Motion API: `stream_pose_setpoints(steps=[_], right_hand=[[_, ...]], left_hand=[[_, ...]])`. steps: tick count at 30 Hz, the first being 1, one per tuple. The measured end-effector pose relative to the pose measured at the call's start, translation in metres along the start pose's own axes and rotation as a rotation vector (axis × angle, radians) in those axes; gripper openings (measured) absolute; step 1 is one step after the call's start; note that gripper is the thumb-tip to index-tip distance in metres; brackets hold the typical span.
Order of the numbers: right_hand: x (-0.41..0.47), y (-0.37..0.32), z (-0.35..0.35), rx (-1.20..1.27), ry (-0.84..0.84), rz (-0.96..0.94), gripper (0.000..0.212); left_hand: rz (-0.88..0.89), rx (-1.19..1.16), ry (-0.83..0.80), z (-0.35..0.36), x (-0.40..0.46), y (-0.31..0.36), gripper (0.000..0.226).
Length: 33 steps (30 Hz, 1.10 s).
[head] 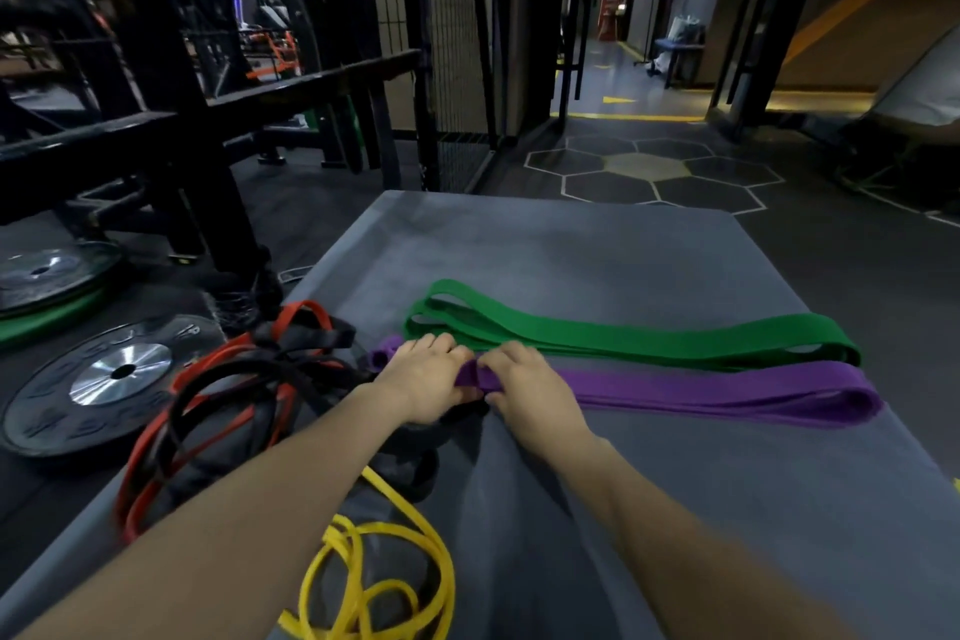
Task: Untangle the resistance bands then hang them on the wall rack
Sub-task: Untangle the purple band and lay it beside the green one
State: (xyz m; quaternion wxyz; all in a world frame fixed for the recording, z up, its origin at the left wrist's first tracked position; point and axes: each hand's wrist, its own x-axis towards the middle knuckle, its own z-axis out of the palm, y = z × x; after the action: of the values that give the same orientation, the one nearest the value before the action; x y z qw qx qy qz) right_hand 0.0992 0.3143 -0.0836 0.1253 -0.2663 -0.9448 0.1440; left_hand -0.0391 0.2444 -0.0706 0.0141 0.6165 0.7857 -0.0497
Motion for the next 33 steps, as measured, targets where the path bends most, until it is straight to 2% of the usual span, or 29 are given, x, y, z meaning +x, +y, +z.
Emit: stream_pose_setpoints(steps=[3,6,7,11,13,15,17,19,21,23,25,27,28,30,32,33], right_hand=[[0.002,0.001,0.004,-0.072,0.01,0.042,0.041],[0.001,0.002,0.005,-0.116,0.031,0.026,0.042],[0.001,0.001,0.004,-0.124,0.028,0.023,0.042],[0.002,-0.002,0.002,-0.165,0.02,0.022,0.039],[0.004,-0.004,0.003,-0.181,0.029,0.029,0.036],[0.005,-0.005,0.004,-0.176,0.04,0.049,0.035],[0.006,-0.004,0.004,-0.167,0.046,0.069,0.035],[0.005,-0.003,0.004,-0.17,0.052,0.082,0.033],[0.006,-0.004,0.005,-0.161,0.058,0.09,0.031],[0.006,-0.005,0.004,-0.144,0.057,0.094,0.029],[0.004,-0.007,0.003,-0.125,0.046,0.097,0.03],[0.002,-0.008,0.001,-0.109,0.023,0.091,0.034],[0.001,-0.008,0.0,-0.096,0.01,0.088,0.036],[0.001,-0.007,-0.004,-0.068,-0.012,0.087,0.036],[0.005,-0.006,-0.008,-0.055,-0.034,0.09,0.035],[0.007,-0.005,-0.009,-0.055,-0.042,0.089,0.034]], left_hand=[[0.055,-0.216,0.089,-0.01,-0.011,-0.007,0.069],[-0.035,-0.339,0.355,-0.014,-0.034,-0.018,0.042],[-0.095,-0.317,0.373,-0.012,-0.042,-0.023,0.036],[-0.312,-0.172,0.172,0.001,-0.06,-0.033,0.053],[-0.327,-0.065,0.185,0.004,-0.059,-0.029,0.048],[-0.304,-0.054,0.269,0.002,-0.06,-0.029,0.029],[-0.269,-0.197,0.269,-0.001,-0.066,-0.034,0.017],[-0.158,-0.256,0.173,-0.005,-0.08,-0.042,0.019],[-0.049,-0.193,0.005,-0.005,-0.094,-0.056,0.021],[-0.041,-0.157,-0.15,-0.007,-0.107,-0.071,0.02],[-0.063,-0.225,-0.184,-0.008,-0.112,-0.079,0.019],[-0.111,-0.31,-0.098,-0.01,-0.105,-0.075,0.04],[-0.148,-0.361,-0.031,-0.011,-0.097,-0.07,0.043],[-0.208,-0.402,0.125,-0.014,-0.079,-0.057,0.033],[-0.289,-0.401,0.249,-0.015,-0.058,-0.046,0.014],[-0.34,-0.395,0.268,-0.016,-0.05,-0.042,0.022]])
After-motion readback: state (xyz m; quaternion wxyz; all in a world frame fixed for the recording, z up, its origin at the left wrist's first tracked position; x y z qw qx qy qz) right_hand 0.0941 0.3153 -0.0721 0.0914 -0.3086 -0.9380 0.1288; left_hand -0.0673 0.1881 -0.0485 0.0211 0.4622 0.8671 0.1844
